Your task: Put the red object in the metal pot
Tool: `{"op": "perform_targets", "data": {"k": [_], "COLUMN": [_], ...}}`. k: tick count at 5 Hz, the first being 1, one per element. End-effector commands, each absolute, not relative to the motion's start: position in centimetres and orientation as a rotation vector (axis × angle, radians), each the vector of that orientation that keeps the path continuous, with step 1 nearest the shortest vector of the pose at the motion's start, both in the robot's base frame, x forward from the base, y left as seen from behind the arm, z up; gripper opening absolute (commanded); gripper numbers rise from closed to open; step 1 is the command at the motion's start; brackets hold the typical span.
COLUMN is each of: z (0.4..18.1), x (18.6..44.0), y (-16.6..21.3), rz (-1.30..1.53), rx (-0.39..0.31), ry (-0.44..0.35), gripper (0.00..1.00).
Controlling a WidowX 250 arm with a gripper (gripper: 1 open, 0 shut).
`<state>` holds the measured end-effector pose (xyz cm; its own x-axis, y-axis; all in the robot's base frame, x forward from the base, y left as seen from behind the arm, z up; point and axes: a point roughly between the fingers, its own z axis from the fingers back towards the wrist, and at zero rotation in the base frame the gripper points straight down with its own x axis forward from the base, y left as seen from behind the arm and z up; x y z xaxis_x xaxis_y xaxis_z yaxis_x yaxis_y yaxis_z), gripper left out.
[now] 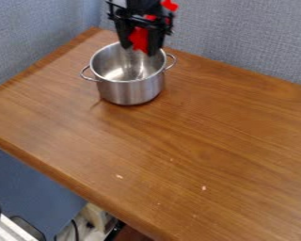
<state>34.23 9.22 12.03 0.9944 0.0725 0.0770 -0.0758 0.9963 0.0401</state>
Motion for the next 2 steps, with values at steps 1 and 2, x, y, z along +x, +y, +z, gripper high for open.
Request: {"op": "perform_targets", "data": {"k": [1,2], "z": [14.0,13.2], "x": [35.1,35.1], "y": [12.2,13.6], "rz": [0.144,0.169], "rx": [0.066,0.082], "ry": [-0.135,-0.114], "gripper": [0.00,1.00]}}
